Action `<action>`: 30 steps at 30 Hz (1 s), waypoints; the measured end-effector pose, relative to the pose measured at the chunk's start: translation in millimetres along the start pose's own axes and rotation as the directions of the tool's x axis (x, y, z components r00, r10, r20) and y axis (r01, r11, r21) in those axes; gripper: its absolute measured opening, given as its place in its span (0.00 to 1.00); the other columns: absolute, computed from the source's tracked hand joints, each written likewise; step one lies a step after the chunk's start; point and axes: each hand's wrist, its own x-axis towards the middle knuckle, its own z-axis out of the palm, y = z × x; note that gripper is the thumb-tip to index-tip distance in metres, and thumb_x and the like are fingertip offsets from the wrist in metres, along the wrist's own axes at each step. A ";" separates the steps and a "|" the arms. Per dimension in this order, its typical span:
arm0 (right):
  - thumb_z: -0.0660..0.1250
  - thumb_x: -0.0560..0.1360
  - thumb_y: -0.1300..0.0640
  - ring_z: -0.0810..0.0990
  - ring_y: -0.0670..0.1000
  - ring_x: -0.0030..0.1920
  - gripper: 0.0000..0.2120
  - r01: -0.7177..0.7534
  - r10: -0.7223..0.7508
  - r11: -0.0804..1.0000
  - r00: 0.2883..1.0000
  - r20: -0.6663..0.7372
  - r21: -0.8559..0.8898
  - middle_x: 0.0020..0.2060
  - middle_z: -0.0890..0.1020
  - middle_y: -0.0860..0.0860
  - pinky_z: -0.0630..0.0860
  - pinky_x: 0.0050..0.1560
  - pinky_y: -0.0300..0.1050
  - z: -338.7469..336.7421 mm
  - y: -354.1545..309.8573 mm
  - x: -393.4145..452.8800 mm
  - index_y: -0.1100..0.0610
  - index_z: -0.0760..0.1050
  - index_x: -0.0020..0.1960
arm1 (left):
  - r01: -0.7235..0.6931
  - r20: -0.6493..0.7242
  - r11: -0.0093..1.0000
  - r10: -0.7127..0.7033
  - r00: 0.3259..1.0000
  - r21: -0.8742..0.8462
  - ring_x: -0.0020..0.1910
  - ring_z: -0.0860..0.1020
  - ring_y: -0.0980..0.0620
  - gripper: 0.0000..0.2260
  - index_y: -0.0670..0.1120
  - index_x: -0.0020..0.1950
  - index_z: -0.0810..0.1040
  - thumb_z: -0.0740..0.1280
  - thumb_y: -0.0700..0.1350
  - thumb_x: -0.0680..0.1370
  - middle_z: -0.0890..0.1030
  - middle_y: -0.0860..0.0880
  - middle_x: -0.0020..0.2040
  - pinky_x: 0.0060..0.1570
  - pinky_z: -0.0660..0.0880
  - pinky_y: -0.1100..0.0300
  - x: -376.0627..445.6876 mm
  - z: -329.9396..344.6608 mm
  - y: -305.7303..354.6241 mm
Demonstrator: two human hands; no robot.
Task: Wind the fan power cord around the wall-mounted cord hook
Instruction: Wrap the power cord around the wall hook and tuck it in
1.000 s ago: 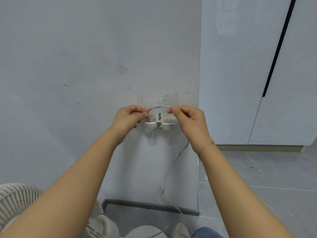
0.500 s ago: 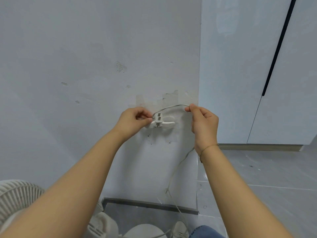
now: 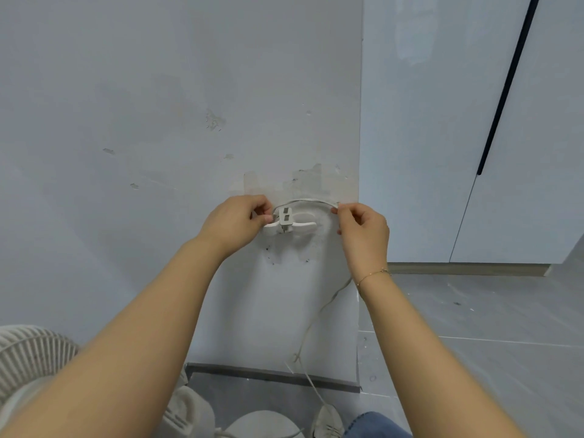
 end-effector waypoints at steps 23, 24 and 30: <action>0.67 0.74 0.50 0.75 0.50 0.38 0.10 -0.033 0.033 0.976 0.999 -0.004 -0.217 0.36 0.79 0.50 0.71 0.38 0.41 19.8 35.4 -9.7 0.56 0.79 0.40 | 0.024 -0.021 0.959 -0.031 0.999 -0.283 0.28 0.71 0.61 0.03 0.51 0.41 0.84 0.72 0.43 0.72 0.83 0.52 0.39 0.29 0.65 0.77 1.2 1.6 -2.1; 0.67 0.74 0.51 0.76 0.51 0.37 0.10 -0.061 0.063 0.978 0.998 0.005 -0.198 0.35 0.80 0.51 0.73 0.39 0.43 22.7 39.1 -11.6 0.56 0.79 0.39 | 0.025 -0.011 0.954 -0.030 0.999 -0.300 0.29 0.71 0.60 0.03 0.51 0.42 0.84 0.72 0.43 0.72 0.84 0.51 0.40 0.30 0.65 0.77 0.2 1.0 -3.3; 0.66 0.76 0.54 0.73 0.48 0.24 0.10 -0.326 0.323 0.945 0.940 0.106 0.013 0.31 0.79 0.52 0.72 0.29 0.42 34.6 48.1 -24.1 0.57 0.77 0.37 | 0.039 0.053 0.940 -0.022 0.998 -0.339 0.29 0.69 0.60 0.06 0.51 0.48 0.86 0.72 0.45 0.72 0.84 0.46 0.42 0.30 0.65 0.75 -1.3 -1.2 -11.2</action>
